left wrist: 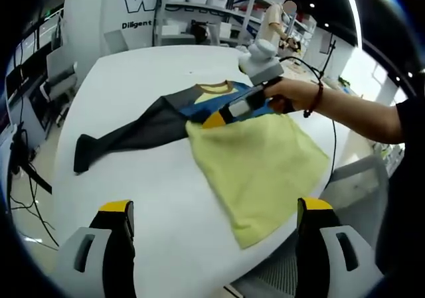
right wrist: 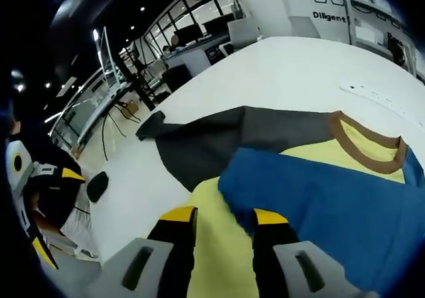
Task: Fold the garment on the visible template until the final outline fits inside the template.
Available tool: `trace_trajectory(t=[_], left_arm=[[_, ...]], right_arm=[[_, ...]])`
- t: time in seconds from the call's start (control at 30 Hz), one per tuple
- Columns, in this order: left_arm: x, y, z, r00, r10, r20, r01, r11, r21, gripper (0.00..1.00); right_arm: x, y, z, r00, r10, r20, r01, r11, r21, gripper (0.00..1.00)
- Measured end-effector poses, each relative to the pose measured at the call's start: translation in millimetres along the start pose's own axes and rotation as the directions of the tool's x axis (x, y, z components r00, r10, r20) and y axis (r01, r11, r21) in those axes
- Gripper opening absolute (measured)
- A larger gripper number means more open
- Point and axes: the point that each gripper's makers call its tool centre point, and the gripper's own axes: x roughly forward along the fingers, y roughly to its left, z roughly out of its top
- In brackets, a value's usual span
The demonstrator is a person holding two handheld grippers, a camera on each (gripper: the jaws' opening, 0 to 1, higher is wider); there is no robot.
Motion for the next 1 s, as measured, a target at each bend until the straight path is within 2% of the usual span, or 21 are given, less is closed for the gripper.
trace_trajectory(t=[0.2,0.27,0.4,0.7,0.8,0.83,1.0], left_arm=[[0.3,4.4,1.7,1.000,0.003,0.005,-0.003,1.000,-0.004,0.99],[0.0,4.7,3.2,1.000,0.006,0.013,-0.006,1.000,-0.006,0.99],[-0.1,2.5,4.6,1.000,0.009,0.021,-0.009,1.000,-0.009,0.99],[-0.9,-4.5,5.7,0.999,0.011,0.031,-0.010,1.000,-0.007,0.99],[-1.4,-5.5,6.2,0.999,0.010,0.035,-0.010,1.000,-0.001,0.99],[-2.2,-4.7,6.0,0.999,0.018,0.035,-0.018,1.000,0.004,0.99],[-3.8,-5.1,6.5,0.999,0.023,0.040,-0.023,1.000,0.001,0.99]], right_arm=[[-3.2,-1.0,3.2,1.000,0.000,0.015,0.000,1.000,-0.007,0.31],[-7.1,-2.4,8.6,0.999,-0.008,0.051,0.008,1.000,-0.002,0.35],[-12.8,-5.1,14.4,0.996,-0.028,0.083,0.030,0.999,-0.021,0.48],[-32.3,-22.8,17.1,0.988,-0.096,0.124,0.099,0.995,-0.015,0.71],[-36.4,-25.8,14.3,0.988,-0.104,0.112,0.105,0.994,-0.005,0.74],[-48.2,-31.9,14.0,0.984,-0.122,0.129,0.124,0.992,-0.002,0.75],[-65.9,-44.0,13.1,0.978,-0.149,0.144,0.149,0.989,0.007,0.75]])
